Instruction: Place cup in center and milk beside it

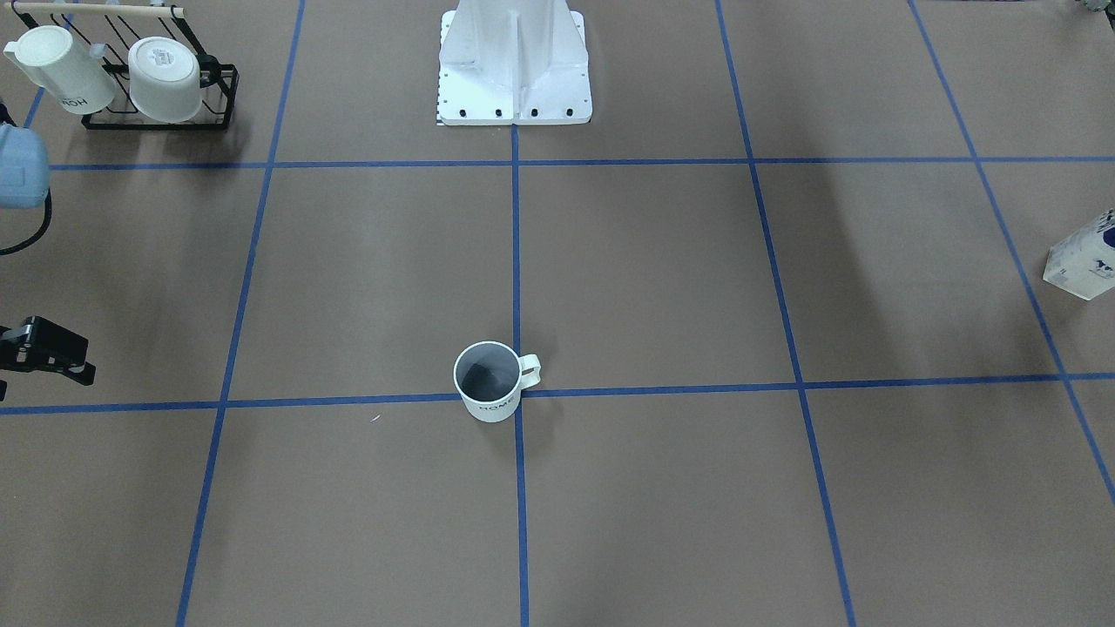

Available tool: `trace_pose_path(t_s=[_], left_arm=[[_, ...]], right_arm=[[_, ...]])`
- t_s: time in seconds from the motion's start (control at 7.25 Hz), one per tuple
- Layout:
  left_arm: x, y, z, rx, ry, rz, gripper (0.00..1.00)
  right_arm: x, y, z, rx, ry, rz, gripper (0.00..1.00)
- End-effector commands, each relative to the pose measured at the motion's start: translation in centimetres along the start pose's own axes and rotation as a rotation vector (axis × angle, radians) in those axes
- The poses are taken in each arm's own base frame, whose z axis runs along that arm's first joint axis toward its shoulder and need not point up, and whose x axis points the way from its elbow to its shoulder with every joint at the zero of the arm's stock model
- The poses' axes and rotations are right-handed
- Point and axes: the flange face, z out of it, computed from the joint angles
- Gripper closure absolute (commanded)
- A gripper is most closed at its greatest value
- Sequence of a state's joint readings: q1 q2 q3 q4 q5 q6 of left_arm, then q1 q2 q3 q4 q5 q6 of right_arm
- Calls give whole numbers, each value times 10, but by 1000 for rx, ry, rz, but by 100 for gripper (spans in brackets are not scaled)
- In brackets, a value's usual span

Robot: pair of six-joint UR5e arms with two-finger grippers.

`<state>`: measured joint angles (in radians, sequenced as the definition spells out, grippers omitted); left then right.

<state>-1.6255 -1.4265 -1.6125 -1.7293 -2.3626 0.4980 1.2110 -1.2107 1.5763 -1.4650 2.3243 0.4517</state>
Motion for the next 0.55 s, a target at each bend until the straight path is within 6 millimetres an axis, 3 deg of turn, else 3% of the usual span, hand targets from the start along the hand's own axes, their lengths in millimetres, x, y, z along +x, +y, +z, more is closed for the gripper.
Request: trace_pose_path(t_s=[0.0, 0.41], left_arm=[[-5, 4, 10, -3, -1, 2, 2], [0, 0, 24, -23, 13, 22, 2]], right_arm=[[22, 18, -10, 6, -4, -11, 0], [28, 40, -17, -9, 0, 8, 0]])
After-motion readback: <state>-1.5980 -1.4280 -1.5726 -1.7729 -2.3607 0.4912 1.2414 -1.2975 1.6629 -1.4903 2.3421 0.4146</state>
